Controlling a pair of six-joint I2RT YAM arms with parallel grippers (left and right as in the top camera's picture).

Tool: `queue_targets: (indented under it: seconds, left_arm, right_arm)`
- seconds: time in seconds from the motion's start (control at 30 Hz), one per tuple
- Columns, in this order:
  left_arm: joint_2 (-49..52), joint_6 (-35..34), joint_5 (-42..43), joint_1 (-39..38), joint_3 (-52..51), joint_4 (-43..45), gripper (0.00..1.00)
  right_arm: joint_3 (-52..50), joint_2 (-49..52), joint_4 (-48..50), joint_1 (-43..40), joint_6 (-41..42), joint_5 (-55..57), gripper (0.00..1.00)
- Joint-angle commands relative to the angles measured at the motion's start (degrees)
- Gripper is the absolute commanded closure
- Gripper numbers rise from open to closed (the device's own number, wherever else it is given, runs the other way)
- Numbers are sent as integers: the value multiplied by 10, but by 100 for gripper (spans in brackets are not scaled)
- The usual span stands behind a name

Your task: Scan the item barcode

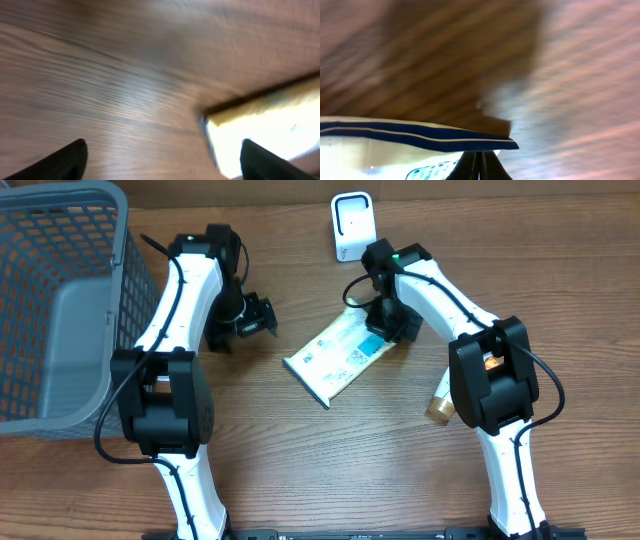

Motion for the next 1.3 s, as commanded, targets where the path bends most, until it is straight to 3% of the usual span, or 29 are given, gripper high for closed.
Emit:
queue_targets:
  seconds: [0.0, 0.13, 0.23, 0.33, 0.4, 0.6, 0.63, 0.73, 0.8, 0.9, 1.1, 1.17, 1.23, 1.27]
  left_arm:
    - [-2, 82, 99, -17, -39, 5, 20]
    - [-2, 94, 144, -41, -87, 30, 38]
    - [-2, 101, 198, -63, -124, 62, 41]
    - [-2, 98, 250, -87, -158, 113, 53]
    - [-2, 76, 268, -103, -176, 147, 63]
    - [-2, 9, 253, -127, -198, 230, 84]
    - [-2, -1, 237, -127, -198, 234, 90]
    - [-2, -35, 148, -118, -198, 231, 96]
    - [-2, -52, 39, -104, -198, 226, 96]
    - [-2, -52, -38, -83, -196, 225, 96]
    - [-2, 0, -63, -29, -143, 187, 85]
    - [-2, 0, -58, -14, -109, 151, 76]
    - [-2, 0, -45, -3, -76, 114, 55]
    - [-2, 0, -36, 1, -62, 98, 39]
  right_arm:
    - [-6, -8, -33, -8, 44, 54, 96]
    - [9, -50, -69, -8, 34, 56, 96]
    - [22, -89, -77, -8, -20, 55, 96]
    - [23, -126, -72, -18, -49, 55, 96]
    - [23, -140, -64, -30, -52, 55, 91]
    - [6, -135, -1, -68, -119, 26, 96]
    - [-4, -133, 15, -70, -142, -4, 96]
    - [-37, -130, 54, -71, -185, -67, 96]
    - [-81, -130, 99, -66, -184, -77, 96]
    - [-118, -130, 133, -61, -182, -97, 96]
    - [-130, -130, 146, -57, -174, -114, 94]
    - [-130, -130, 145, -57, -174, -131, 83]
    - [-130, -130, 140, -60, -174, -144, 56]
    - [-130, -130, 134, -62, -176, -145, 50]
